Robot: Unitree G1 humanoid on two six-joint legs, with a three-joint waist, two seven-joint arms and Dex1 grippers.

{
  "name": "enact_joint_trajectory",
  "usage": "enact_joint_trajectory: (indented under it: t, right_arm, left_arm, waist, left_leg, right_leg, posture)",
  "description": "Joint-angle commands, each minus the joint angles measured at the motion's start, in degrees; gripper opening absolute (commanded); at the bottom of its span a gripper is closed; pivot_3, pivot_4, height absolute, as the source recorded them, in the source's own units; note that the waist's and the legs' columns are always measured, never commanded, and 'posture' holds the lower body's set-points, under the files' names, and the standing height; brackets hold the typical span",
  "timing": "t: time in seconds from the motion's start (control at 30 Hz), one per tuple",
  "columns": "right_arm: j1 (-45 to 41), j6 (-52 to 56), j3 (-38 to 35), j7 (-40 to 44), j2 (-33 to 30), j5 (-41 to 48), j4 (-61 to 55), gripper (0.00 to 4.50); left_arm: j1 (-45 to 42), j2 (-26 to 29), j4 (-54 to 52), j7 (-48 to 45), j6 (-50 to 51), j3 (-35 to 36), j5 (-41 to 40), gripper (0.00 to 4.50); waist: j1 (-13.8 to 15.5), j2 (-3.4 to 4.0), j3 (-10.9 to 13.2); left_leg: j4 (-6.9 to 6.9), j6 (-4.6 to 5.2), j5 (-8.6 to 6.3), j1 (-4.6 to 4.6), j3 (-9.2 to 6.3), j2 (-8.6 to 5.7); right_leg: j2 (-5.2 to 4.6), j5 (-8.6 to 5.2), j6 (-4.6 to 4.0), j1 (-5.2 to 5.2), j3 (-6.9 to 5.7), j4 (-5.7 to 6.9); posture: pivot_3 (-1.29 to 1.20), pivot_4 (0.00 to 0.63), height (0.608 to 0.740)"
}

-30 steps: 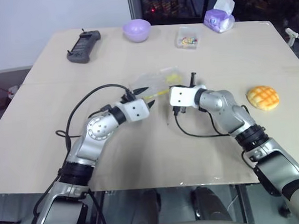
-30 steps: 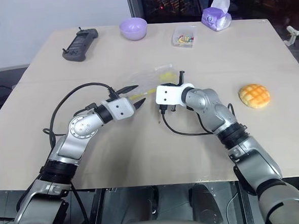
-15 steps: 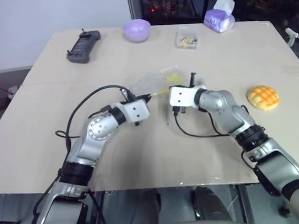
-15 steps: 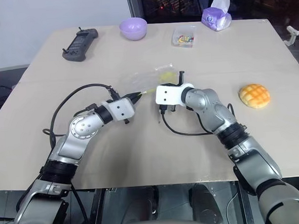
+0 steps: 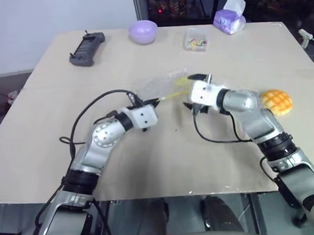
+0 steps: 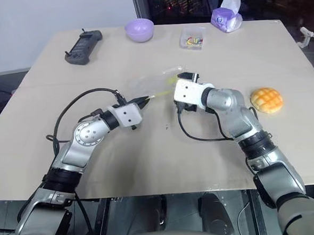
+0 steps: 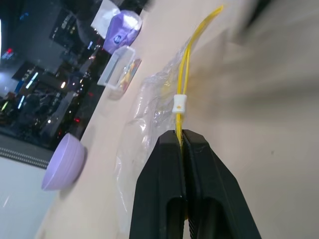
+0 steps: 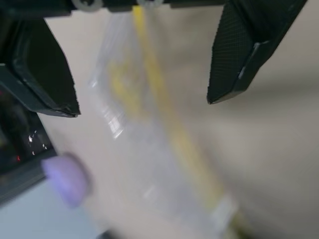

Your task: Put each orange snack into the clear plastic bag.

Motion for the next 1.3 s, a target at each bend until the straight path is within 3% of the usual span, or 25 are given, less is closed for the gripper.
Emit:
enact_joint_trajectory:
  t: [0.03, 0.33, 0.9, 1.3]
  right_arm:
    - [-0.6, 4.3, -1.5, -0.9, 2.6, 3.3, -4.0, 4.44]
    - [-2.2, 4.7, 1.1, -3.4, 5.3, 2.5, -1.6, 4.44]
    - [-3.9, 3.5, 2.0, -6.0, 4.6, 1.2, 3.0, 4.44]
    - [-4.5, 3.4, 4.7, -9.0, 1.9, -5.0, 7.7, 4.44]
  left_arm:
    - [-1.0, -0.1, -0.7, 0.2, -1.5, 0.1, -0.2, 0.0]
    - [-1.5, -0.4, -1.1, -0.1, -1.4, -0.2, -0.5, 0.0]
    - [-1.2, -0.9, -2.2, -0.2, -1.3, -0.6, -0.2, 0.0]
    - [-1.7, -1.1, -2.0, -0.4, -2.3, -0.9, -0.4, 0.0]
  waist:
    - [0.0, 0.0, 0.0]
    - [0.3, 0.0, 0.0]
    - [0.3, 0.0, 0.0]
    - [0.3, 0.0, 0.0]
  left_leg:
    - [0.0, 0.0, 0.0, 0.0, 0.0, 0.0]
    - [0.03, -0.01, 0.01, -0.01, 0.01, -0.03]
    - [0.03, -0.01, 0.01, -0.01, 0.01, -0.03]
    - [0.03, -0.02, 0.01, -0.01, 0.02, -0.03]
  right_leg:
    - [0.0, 0.0, 0.0, 0.0, 0.0, 0.0]
    - [-0.02, 0.0, 0.0, 0.0, -0.01, 0.0]
    - [-0.01, 0.0, 0.0, 0.0, -0.01, 0.0]
    - [-0.01, 0.0, 0.0, -0.01, -0.01, -0.01]
  posture:
    - [0.0, 0.15, 0.74]
    - [0.0, 0.15, 0.74]
    - [0.0, 0.15, 0.74]
    - [0.0, 0.15, 0.74]
